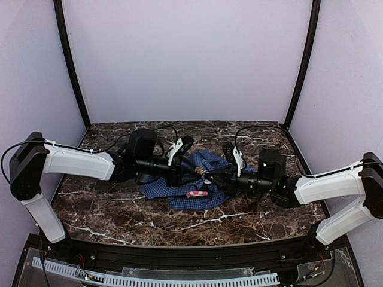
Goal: Remove the brooch from the garment
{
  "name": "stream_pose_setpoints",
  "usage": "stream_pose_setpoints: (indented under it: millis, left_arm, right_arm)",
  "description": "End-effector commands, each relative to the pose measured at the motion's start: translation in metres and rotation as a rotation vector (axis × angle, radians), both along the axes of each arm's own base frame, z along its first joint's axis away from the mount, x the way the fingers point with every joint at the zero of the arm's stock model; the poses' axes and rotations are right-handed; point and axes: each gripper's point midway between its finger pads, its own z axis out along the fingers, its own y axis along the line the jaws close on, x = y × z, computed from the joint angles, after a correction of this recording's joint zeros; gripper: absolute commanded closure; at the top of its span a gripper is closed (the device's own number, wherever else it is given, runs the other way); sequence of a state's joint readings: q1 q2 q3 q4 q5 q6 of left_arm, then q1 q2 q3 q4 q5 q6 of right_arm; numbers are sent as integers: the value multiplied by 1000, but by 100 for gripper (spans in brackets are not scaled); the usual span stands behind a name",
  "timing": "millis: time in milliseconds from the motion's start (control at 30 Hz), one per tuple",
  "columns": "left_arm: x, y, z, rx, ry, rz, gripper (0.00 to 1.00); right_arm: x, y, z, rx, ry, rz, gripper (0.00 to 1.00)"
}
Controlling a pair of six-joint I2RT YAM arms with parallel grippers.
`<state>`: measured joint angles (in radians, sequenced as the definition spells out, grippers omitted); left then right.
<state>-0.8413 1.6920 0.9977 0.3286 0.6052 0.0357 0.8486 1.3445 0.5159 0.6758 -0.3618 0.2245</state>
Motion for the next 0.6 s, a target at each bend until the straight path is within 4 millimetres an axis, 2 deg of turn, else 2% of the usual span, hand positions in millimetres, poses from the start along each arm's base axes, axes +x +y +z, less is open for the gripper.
stream_pose_setpoints:
  millis: [0, 33, 67, 100, 267, 400, 567]
  left_arm:
    - [-6, -3, -3, -30, 28, -39, 68]
    - [-6, -3, -3, -30, 26, -37, 76]
    - [-5, -4, -1, -36, 21, -34, 80]
    - [-4, -3, -1, -38, 17, -32, 86]
    - [-5, -5, 0, -45, 13, -38, 96]
    - [-4, -5, -1, -45, 11, -34, 99]
    - [-4, -5, -1, -46, 13, -38, 99]
  right_arm:
    - [-3, 4, 13, 74, 5, 28, 88]
    - [-2, 3, 12, 68, 12, 20, 83]
    - [-2, 2, 10, 62, 18, 15, 78]
    - [-2, 0, 9, 57, 23, 8, 75]
    - [-4, -10, 2, 40, 58, -30, 55]
    - [1, -21, -9, 5, 75, -110, 53]
    - [5, -29, -19, -26, 85, -164, 57]
